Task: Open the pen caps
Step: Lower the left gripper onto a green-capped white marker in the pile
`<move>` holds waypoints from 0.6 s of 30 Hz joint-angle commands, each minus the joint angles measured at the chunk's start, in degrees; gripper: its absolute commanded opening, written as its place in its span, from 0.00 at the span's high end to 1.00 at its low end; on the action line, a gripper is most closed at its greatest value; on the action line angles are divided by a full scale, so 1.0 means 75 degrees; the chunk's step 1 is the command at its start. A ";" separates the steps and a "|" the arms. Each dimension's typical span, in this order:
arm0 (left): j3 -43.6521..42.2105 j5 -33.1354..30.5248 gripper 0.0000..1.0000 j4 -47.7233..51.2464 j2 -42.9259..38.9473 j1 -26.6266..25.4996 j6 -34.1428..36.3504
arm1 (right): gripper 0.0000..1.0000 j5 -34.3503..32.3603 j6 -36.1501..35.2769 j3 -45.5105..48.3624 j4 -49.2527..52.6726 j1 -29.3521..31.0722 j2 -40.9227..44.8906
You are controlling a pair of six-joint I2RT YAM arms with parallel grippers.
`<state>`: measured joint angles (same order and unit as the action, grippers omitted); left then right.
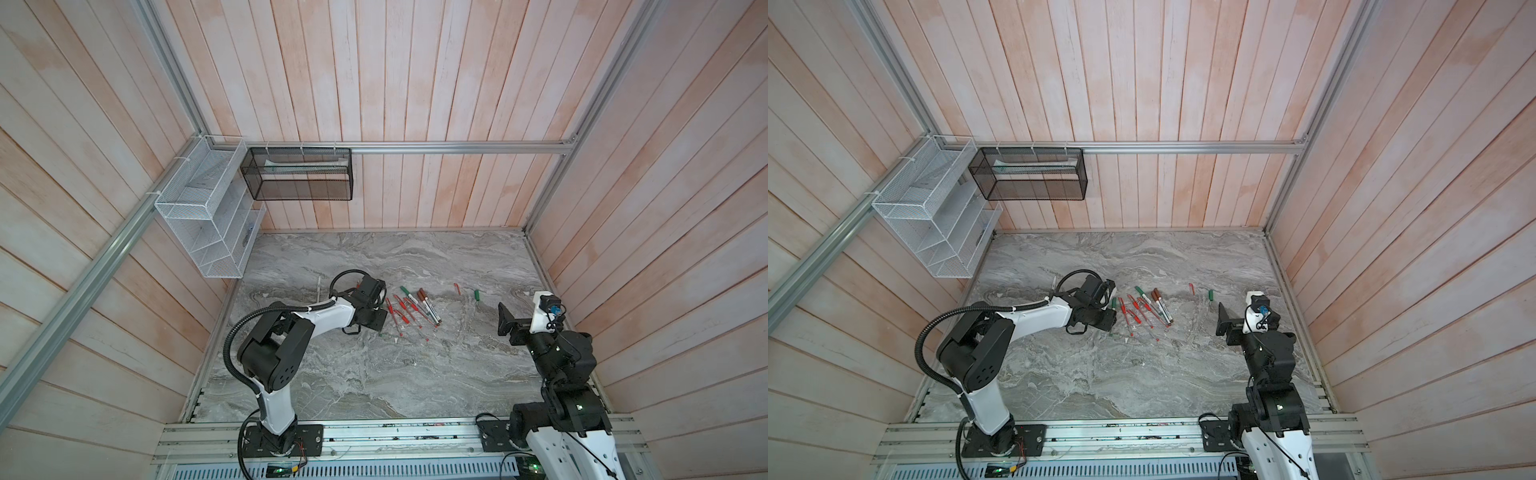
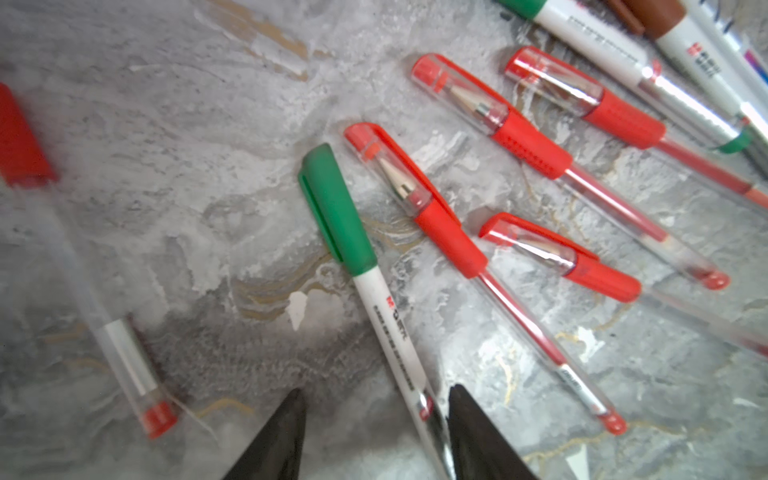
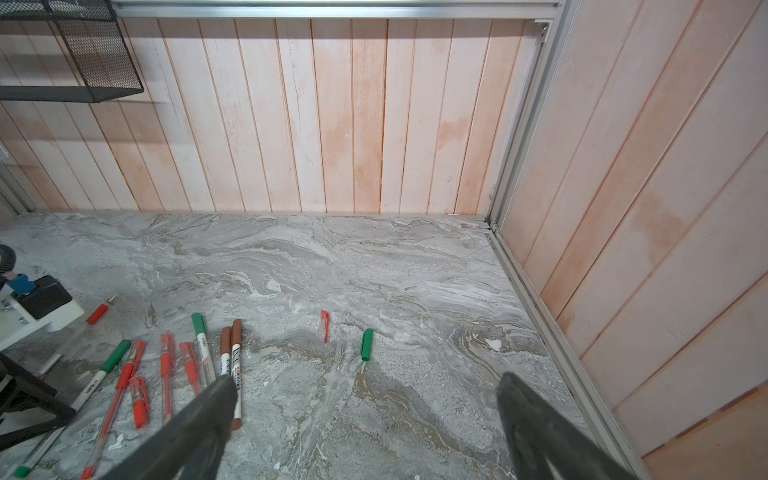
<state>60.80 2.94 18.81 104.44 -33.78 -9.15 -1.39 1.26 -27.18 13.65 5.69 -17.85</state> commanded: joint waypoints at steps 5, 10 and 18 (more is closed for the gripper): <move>0.0010 0.0204 0.50 0.0117 -0.0010 0.0041 -0.0037 | 0.02 0.0097 -0.0080 0.0074 -0.0160 0.0029 0.0059; 0.0213 0.0169 0.56 0.0193 0.0241 -0.0076 -0.0046 | 0.02 0.0018 -0.0047 0.0073 -0.0144 0.0036 0.0134; 0.0177 0.0159 0.78 0.0160 0.0462 -0.0068 -0.0088 | 0.02 0.0027 -0.0050 0.0079 -0.0154 0.0027 0.0108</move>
<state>61.71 3.62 18.31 105.67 -34.17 -9.61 -1.41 1.28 -27.14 13.61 5.69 -17.54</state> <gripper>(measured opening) 0.231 0.981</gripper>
